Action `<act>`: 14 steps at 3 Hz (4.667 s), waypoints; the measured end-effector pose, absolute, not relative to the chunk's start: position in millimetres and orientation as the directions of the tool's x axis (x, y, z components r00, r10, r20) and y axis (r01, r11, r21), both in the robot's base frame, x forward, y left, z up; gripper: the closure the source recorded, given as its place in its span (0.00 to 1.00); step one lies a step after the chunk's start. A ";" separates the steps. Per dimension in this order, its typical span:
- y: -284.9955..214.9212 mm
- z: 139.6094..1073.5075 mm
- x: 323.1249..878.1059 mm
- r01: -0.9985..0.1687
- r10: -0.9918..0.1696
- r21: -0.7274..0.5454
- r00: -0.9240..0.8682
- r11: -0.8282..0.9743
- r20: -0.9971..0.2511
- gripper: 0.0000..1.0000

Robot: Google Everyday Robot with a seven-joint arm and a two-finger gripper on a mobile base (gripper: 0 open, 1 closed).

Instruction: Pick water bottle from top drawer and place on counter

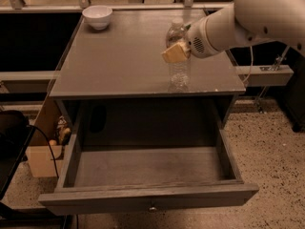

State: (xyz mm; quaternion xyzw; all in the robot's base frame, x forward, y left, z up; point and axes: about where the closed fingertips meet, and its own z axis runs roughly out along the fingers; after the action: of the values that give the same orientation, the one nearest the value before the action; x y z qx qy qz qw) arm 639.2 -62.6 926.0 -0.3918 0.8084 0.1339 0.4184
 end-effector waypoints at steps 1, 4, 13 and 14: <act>-67.9 923.0 642.6 -0.720 -0.492 -0.064 -0.404 0.691 -0.772 1.00; -78.2 921.1 646.2 -0.683 -0.395 -0.020 -0.399 0.731 -0.828 1.00; -84.6 906.6 648.3 -0.679 -0.405 0.018 -0.459 0.734 -0.791 0.05; -84.2 906.8 648.1 -0.680 -0.406 0.018 -0.458 0.733 -0.791 0.00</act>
Offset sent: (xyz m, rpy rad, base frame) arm 0.0090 -0.0180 -0.0085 0.0687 0.1335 -0.1310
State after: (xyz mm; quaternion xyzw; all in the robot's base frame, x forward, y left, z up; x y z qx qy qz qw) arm 648.1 -84.2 906.8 -0.3241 0.8371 0.1683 0.4073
